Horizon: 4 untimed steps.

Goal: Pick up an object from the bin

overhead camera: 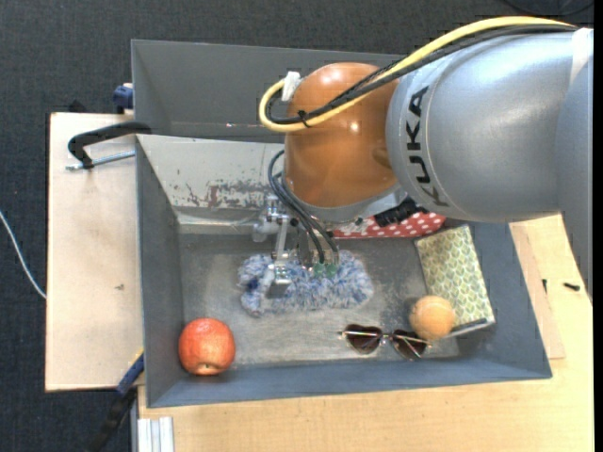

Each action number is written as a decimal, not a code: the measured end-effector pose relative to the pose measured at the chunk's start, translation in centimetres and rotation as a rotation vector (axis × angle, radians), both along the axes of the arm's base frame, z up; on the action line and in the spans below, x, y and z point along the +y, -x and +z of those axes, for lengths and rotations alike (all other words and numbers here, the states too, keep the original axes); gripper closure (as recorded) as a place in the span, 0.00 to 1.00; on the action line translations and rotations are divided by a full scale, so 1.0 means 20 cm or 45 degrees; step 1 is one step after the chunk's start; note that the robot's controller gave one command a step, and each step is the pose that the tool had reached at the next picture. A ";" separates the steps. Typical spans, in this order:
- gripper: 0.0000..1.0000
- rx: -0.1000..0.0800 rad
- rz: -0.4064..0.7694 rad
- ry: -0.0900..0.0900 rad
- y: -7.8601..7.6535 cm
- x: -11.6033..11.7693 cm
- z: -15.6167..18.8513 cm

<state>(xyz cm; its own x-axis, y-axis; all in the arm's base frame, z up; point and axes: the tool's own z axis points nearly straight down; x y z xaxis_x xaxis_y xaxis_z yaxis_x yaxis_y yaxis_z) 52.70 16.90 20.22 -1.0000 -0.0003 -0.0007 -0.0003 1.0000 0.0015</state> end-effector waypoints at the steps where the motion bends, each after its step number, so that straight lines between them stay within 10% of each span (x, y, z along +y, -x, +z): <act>1: 0.00 -0.007 0.013 -0.002 -0.08 -0.14 -0.30; 3: 0.00 -0.008 0.088 -0.004 -0.26 -0.46 -0.65; 4: 0.00 -0.005 0.152 0.001 -0.19 -0.40 -0.64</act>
Offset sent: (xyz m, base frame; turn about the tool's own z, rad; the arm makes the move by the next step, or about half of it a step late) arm 0.0282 -0.0770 -0.1322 -0.1452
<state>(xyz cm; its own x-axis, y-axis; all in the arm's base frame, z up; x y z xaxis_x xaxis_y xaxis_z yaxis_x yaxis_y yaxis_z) 56.41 8.95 7.51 -0.9929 -0.1192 -0.0046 -0.1192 0.9929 0.0008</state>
